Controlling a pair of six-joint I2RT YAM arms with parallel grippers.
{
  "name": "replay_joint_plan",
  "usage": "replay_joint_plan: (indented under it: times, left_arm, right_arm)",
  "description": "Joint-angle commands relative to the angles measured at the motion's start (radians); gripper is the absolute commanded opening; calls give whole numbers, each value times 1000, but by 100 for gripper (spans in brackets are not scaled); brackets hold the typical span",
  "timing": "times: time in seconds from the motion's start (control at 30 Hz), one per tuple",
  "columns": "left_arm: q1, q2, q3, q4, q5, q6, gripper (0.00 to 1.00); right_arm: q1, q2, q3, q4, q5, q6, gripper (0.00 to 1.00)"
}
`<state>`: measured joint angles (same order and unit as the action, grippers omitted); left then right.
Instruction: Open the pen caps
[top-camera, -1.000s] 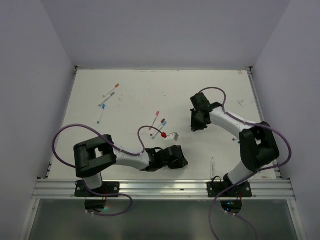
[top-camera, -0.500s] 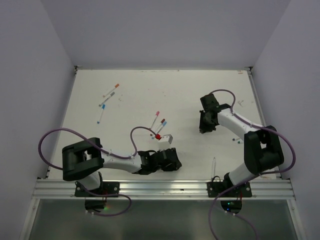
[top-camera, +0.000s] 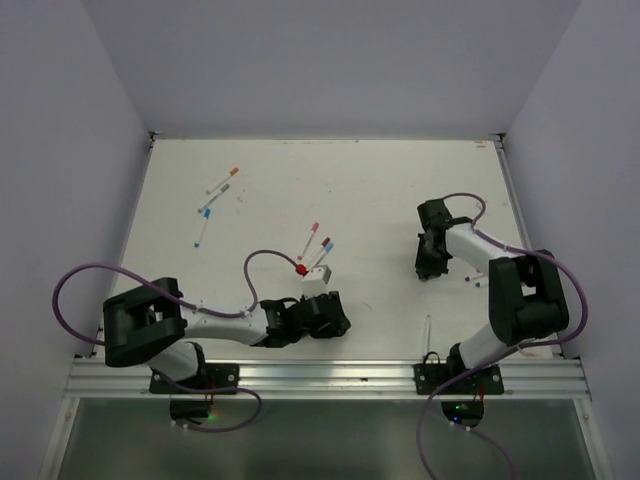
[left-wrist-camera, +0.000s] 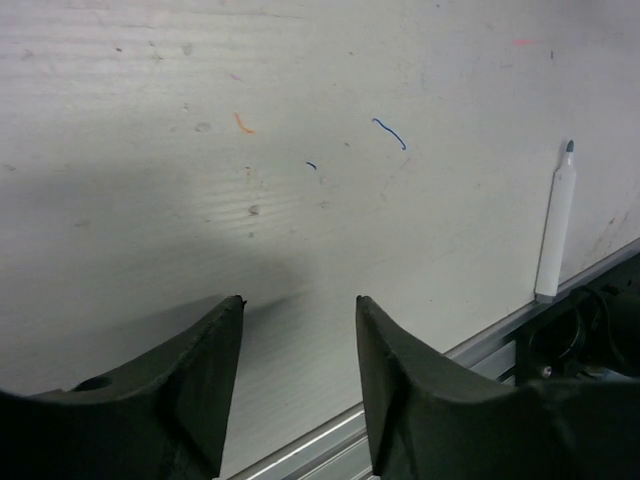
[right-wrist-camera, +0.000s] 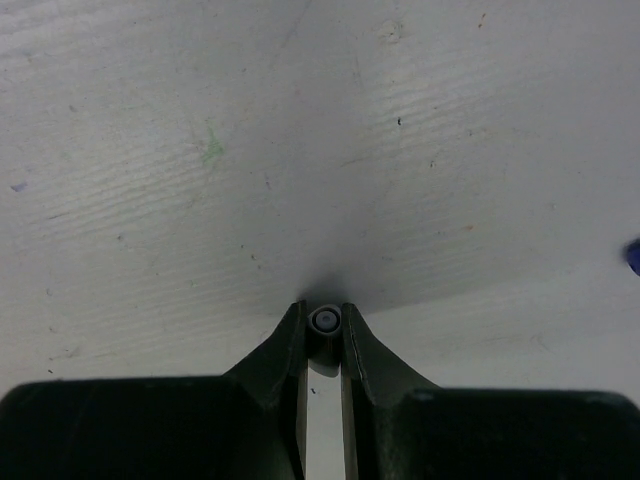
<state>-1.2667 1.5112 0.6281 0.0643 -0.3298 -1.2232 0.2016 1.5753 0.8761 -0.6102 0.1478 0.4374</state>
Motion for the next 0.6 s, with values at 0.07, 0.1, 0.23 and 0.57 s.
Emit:
replay_joint_plan:
  times: [0.07, 0.1, 0.23, 0.57]
  left_arm:
    - [42, -103, -15, -121, -109, 73, 60]
    - [49, -121, -4, -144, -121, 86, 63]
    - [92, -183, 18, -238, -169, 135, 69]
    - [243, -261, 139, -340, -186, 319, 77]
  right_arm:
    - [-7, 17, -2, 38, 18, -12, 16]
    - [-7, 18, 0, 38, 18, -12, 17]
    - [-5, 11, -6, 43, 10, -11, 28]
    - [-5, -55, 4, 29, -7, -9, 47]
